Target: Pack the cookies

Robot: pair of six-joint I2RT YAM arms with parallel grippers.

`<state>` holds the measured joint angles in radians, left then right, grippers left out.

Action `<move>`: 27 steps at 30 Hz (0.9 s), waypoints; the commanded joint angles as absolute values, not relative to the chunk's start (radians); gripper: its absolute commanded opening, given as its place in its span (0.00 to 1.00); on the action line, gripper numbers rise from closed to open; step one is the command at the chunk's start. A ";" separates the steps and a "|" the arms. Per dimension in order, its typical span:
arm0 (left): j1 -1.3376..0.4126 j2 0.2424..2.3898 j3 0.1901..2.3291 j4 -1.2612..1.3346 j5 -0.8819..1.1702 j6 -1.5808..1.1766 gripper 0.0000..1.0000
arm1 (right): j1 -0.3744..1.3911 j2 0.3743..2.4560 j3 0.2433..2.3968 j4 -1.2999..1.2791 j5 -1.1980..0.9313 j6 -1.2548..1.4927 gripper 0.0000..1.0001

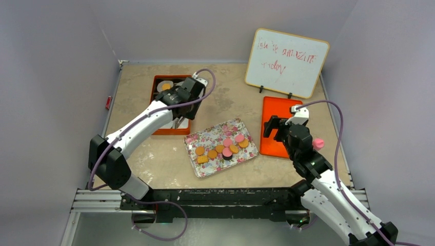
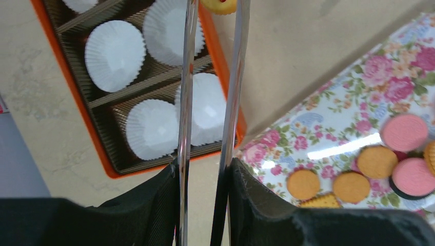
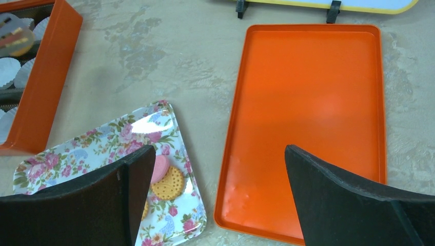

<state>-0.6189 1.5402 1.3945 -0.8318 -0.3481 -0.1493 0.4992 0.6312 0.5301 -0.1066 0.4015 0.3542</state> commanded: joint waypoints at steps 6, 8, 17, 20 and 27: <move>-0.462 1.595 1.564 -0.810 -0.342 -0.095 0.32 | 0.501 0.621 0.517 -0.066 0.410 0.343 0.99; -0.436 1.634 1.607 -0.813 -0.349 -0.095 0.32 | 0.501 0.620 0.517 -0.067 0.412 0.341 0.99; -0.348 1.771 1.697 -0.808 -0.316 -0.107 0.32 | 0.500 0.616 0.512 -0.067 0.425 0.327 0.99; -0.336 1.806 1.705 -0.800 -0.303 -0.106 0.32 | 0.500 0.621 0.511 -0.067 0.425 0.328 0.99; -0.315 1.878 1.725 -0.790 -0.297 -0.106 0.32 | 0.500 0.633 0.502 -0.052 0.420 0.334 0.99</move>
<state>-0.3309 1.8545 1.6650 -0.8272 -0.3069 -0.1112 0.4992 0.6285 0.5140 -0.0994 0.4023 0.3397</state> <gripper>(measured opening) 0.331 0.987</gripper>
